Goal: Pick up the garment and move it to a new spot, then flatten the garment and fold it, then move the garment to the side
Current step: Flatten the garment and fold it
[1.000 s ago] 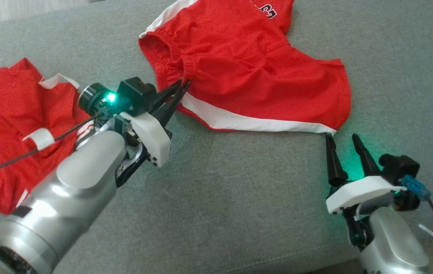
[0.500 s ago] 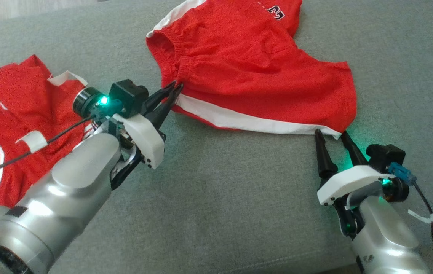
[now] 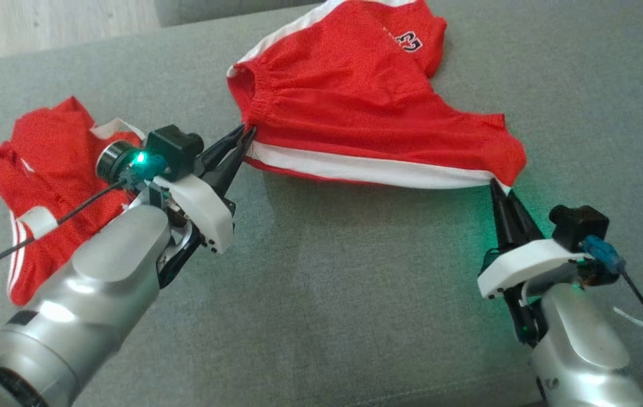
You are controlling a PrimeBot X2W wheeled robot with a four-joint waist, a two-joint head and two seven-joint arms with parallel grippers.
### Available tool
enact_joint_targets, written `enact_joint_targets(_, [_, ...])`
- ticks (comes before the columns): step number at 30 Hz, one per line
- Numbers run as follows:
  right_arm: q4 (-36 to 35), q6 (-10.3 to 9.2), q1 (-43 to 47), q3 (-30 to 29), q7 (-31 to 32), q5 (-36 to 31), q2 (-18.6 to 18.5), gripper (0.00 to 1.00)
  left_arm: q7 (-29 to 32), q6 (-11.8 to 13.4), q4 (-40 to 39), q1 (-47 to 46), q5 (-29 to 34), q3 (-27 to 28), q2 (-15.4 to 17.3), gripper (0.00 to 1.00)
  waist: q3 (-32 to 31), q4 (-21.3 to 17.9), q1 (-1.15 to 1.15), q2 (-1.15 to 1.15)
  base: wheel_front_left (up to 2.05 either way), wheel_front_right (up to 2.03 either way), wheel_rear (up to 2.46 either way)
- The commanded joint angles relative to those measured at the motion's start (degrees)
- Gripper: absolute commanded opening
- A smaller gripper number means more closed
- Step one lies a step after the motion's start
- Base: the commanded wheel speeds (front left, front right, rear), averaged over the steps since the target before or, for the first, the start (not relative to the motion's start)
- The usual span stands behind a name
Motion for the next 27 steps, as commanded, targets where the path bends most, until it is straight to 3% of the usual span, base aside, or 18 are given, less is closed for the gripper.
enact_joint_targets(1, [-3.80,-0.04,0.75,0.41,-0.77,-1.76,-0.11,0.00,-1.09,0.10,-0.61,-1.85,-0.89,2.67,1.41,0.00,-1.19,0.33,0.00,0.00,0.00,0.00,0.00])
enact_joint_targets(10, [-15.69,-0.04,-1.41,-0.43,5.06,-11.06,-1.48,0.00,-3.02,0.13,-2.81,-2.09,-3.46,6.54,1.72,0.00,-5.58,2.42,0.00,0.00,0.00,0.00,0.00])
enact_joint_targets(20, [-22.96,-0.04,-7.11,1.72,12.73,-6.63,-8.55,0.00,-3.65,2.24,-8.11,-2.37,-4.53,11.86,1.96,0.00,-10.00,4.18,0.00,0.00,0.00,0.00,0.00])
enact_joint_targets(27, [-27.93,-0.04,-1.02,3.39,23.91,-1.56,-12.72,0.00,-3.68,4.79,-17.10,4.38,-3.95,12.95,3.30,0.00,-11.82,6.11,0.00,0.00,0.00,0.00,0.00])
